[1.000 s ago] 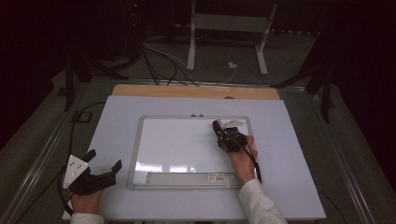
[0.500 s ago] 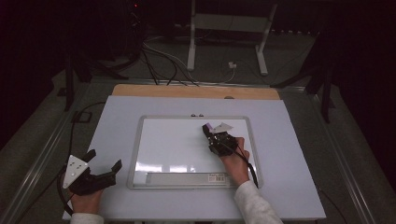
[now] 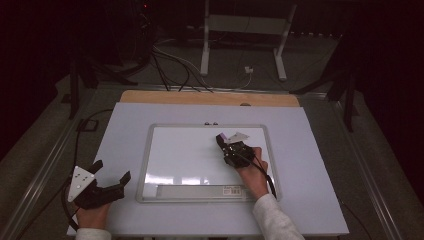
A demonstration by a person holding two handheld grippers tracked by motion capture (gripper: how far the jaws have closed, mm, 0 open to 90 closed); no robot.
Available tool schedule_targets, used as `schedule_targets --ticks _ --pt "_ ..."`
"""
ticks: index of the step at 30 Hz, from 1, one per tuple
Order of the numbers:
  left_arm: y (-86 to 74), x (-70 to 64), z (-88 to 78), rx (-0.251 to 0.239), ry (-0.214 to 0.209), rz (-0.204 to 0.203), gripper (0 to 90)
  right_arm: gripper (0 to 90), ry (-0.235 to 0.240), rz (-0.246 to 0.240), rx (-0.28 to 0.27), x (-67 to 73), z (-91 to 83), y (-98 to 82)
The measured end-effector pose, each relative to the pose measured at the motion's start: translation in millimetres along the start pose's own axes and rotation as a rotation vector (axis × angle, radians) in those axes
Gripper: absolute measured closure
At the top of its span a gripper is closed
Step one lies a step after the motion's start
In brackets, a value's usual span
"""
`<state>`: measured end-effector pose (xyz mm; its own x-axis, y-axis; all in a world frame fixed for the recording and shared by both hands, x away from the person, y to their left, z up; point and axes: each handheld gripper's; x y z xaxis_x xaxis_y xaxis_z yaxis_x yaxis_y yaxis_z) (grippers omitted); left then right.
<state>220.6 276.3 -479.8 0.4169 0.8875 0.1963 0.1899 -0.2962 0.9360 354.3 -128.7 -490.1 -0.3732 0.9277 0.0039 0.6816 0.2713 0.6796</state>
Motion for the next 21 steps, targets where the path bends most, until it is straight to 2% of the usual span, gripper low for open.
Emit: schedule_targets --ticks 3,5,8,9,12,21 --pt "-0.2 1.0 -1.3 -0.003 0.004 -0.003 0.8 63.6 -0.007 -0.008 0.002 0.3 0.7 1.0" --pt "-0.6 1.5 -1.5 -0.005 0.005 -0.006 0.8 63.6 -0.061 0.007 0.002 -5.7 2.1 2.2" --pt "-0.9 1.3 -1.0 -0.003 0.003 -0.006 0.8 63.6 -0.113 0.064 -0.003 -20.6 2.9 4.7" --pt "-0.9 1.2 -0.9 -0.003 0.002 -0.007 0.8 63.6 -0.122 0.097 -0.009 -27.0 2.5 5.4" --pt "-1.0 1.3 -0.9 -0.002 0.003 -0.008 0.8 63.6 -0.147 0.148 -0.031 -40.0 0.2 7.2" --pt "-0.9 0.4 -0.7 0.001 0.003 -0.002 0.8 63.5 -0.198 0.219 -0.053 -63.7 -3.2 8.1"
Point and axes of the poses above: each handheld gripper's, and its own axes: z roughly forward along the jaws, y roughly out of its top, x roughly to its left, and after that the axes turned 15 degrees about z, right-handed
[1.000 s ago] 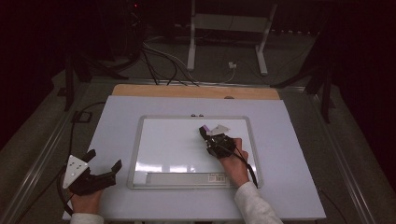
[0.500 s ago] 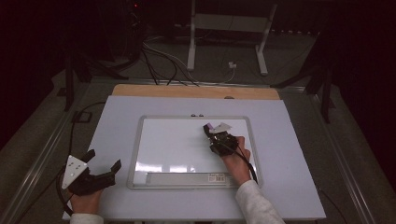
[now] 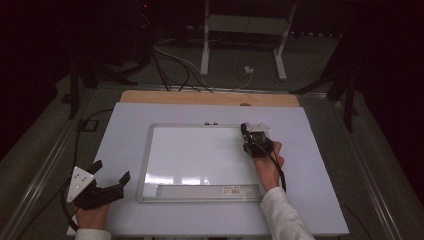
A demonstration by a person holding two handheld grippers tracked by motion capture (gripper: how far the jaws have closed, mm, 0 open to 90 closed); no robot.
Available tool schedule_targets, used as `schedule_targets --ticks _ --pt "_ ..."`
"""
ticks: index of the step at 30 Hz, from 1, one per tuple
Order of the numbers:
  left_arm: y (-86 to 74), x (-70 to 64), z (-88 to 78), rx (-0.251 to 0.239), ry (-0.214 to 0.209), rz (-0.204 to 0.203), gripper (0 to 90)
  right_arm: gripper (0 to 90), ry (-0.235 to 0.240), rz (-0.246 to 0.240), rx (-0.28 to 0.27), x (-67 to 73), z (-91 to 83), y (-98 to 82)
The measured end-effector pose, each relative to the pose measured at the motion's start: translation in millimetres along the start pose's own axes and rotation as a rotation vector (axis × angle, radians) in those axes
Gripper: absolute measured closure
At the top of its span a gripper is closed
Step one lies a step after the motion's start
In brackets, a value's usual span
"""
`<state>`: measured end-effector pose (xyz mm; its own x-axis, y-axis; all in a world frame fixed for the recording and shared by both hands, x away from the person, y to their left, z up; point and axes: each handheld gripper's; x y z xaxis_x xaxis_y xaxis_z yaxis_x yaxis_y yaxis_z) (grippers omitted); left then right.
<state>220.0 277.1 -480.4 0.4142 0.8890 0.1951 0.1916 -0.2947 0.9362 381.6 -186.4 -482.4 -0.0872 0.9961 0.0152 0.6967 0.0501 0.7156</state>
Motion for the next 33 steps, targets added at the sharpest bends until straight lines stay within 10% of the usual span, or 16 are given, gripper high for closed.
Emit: schedule_targets --ticks 19,23,33 --pt "-0.6 0.2 -0.3 0.002 0.000 -0.002 0.8 62.7 -0.047 0.111 0.031 -25.8 9.2 -3.8" --pt "-0.7 1.0 -1.0 -0.001 0.004 -0.006 0.8 28.2 -0.038 0.132 -0.006 -29.0 1.6 -6.1" --pt "2.4 1.0 -4.2 -0.025 0.007 -0.014 0.7 8.5 0.191 0.153 -0.142 -70.5 -66.0 -52.3"
Point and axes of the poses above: each handheld gripper's, and its own axes: z roughly forward along the jaws, y roughly out of its top, x roughly to its left, and after that the axes turned 15 degrees about z, right-handed
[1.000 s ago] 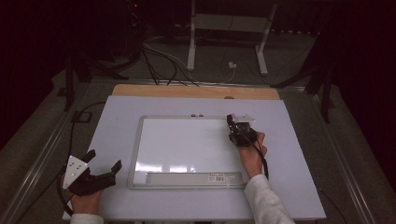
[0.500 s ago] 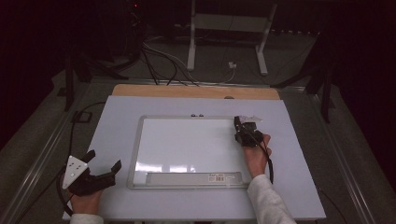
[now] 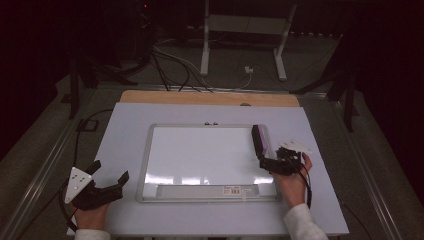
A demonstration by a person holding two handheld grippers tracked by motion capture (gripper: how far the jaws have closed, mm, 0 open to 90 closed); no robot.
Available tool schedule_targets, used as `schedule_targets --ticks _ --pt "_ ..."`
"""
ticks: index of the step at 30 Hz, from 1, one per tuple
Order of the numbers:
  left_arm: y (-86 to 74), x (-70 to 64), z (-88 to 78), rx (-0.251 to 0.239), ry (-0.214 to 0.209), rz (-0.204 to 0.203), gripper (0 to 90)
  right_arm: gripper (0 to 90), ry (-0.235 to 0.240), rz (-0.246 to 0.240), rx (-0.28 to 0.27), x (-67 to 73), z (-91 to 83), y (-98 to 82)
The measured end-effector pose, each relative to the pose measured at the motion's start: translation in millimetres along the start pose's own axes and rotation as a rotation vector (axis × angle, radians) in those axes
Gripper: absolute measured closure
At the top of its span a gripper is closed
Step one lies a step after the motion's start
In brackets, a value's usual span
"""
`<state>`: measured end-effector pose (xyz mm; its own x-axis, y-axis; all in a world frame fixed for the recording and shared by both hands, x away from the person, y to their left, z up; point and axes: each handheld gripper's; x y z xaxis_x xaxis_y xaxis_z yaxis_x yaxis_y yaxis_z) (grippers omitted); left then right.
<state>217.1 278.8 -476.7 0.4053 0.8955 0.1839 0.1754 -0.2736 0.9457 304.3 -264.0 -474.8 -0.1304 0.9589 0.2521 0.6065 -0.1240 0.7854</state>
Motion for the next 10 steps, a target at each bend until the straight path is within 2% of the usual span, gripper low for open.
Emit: schedule_targets --ticks 6,10 --pt "2.9 -1.1 -1.0 -0.023 -0.005 -0.008 0.7 3.7 0.070 0.050 -0.105 -31.4 -48.5 -24.7" --pt "3.6 -1.6 -0.8 -0.024 -0.007 -0.007 0.7 3.5 0.076 0.045 -0.146 -37.9 -60.9 -30.8"
Point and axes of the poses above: each handheld gripper's, and its own axes: z roughly forward along the jaws, y roughly out of its top, x roughly to its left, and after that the axes turned 15 degrees about z, right-handed
